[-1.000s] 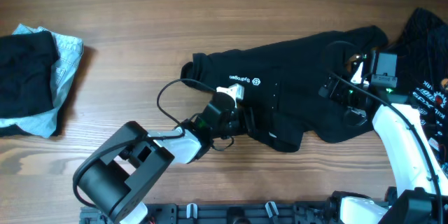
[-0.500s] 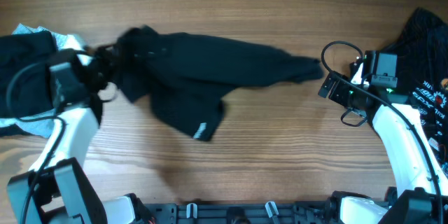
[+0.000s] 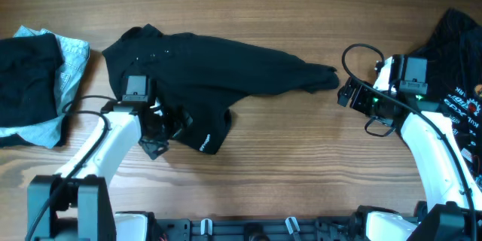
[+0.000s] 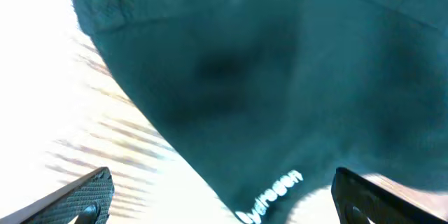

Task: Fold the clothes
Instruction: 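Lift the black shirt with both grippers and stretch it apart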

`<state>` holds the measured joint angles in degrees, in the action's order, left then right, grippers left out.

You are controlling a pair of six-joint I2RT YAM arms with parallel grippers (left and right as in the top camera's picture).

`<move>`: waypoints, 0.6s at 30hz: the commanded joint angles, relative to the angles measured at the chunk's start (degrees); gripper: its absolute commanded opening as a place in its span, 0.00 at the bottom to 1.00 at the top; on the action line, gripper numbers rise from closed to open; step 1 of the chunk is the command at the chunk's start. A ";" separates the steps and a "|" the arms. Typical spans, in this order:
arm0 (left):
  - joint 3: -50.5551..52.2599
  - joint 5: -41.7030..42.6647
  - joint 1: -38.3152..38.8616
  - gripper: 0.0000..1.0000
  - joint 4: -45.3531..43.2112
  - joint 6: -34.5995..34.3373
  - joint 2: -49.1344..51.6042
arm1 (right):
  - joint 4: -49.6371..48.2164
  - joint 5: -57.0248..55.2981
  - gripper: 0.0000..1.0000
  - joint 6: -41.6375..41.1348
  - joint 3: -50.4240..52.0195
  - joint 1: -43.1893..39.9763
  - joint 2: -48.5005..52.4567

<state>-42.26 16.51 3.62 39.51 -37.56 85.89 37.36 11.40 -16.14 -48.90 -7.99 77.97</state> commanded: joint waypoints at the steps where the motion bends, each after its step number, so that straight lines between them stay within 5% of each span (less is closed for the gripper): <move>1: 1.25 -7.41 0.83 0.98 -5.64 -0.85 3.58 | 0.35 1.20 1.00 0.98 -0.15 0.04 -0.57; 6: 1.25 -7.17 1.16 0.72 -11.82 -0.83 10.19 | 0.52 1.18 1.00 0.98 -0.15 0.04 -0.57; 9: 1.22 -6.69 1.16 0.09 -10.47 -0.79 11.45 | 0.57 1.18 1.00 0.96 -0.15 0.04 -0.57; 14: -1.97 -6.88 -4.07 0.04 5.49 8.35 6.78 | 2.05 3.82 0.97 1.22 -0.15 0.26 -0.55; 18: -8.02 -9.51 -19.41 0.04 16.70 10.16 -0.50 | 2.51 10.64 0.90 0.92 -0.15 2.29 0.63</move>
<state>-46.48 9.41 -7.60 54.22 -30.35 90.67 39.88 16.73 -15.44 -48.90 -7.40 77.97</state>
